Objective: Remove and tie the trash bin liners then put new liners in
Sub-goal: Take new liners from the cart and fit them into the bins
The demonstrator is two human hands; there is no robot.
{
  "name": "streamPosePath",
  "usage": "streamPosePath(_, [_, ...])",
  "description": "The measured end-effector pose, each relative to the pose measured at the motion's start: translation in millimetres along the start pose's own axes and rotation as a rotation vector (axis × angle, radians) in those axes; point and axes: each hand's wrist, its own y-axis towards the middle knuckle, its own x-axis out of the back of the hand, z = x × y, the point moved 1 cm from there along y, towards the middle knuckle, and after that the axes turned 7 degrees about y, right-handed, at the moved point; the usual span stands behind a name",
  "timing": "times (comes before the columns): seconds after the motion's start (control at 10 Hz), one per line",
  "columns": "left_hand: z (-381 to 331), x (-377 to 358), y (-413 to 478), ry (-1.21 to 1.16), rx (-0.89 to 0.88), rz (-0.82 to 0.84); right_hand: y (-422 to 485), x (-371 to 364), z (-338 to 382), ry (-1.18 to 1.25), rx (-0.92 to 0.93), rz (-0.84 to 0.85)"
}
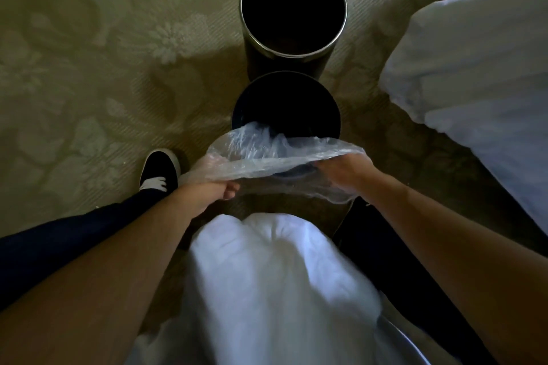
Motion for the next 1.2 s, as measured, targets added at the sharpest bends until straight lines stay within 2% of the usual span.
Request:
streamPosePath(0.1, [-4, 6, 18, -0.291, -0.072, 0.041, 18, 1, -8, 0.104, 0.023, -0.131])
streamPosePath(0.2, [-18, 10, 18, -0.430, -0.096, 0.063, 29, 7, -8, 0.639, 0.028, -0.222])
streamPosePath(0.3, [-36, 13, 32, -0.402, -0.155, -0.019, 33, 16, -4, 0.799, 0.089, -0.276])
streamPosePath(0.6, [-101, 17, 66, -0.155, -0.413, -0.119, 65, 40, 13, 0.854, 0.404, -0.257])
streamPosePath(0.7, [-112, 11, 73, -0.125, -0.448, -0.087, 82, 42, 13, 0.846, 0.411, -0.229])
streamPosePath(0.8, [-115, 4, 82, -0.088, -0.430, -0.027, 92, 41, 14, 0.834, 0.395, -0.193])
streamPosePath(1.0, [-99, 2, 93, 0.100, -0.319, 0.115, 105, 37, 13, 0.686, 0.250, -0.094])
streamPosePath(1.1, [-93, 1, 95, 0.146, -0.247, 0.158, 109, 35, 10, 0.731, 0.155, -0.095])
streamPosePath(1.2, [-89, -1, 98, 0.100, -0.206, 0.214, 109, 32, 7, 0.778, 0.027, -0.002])
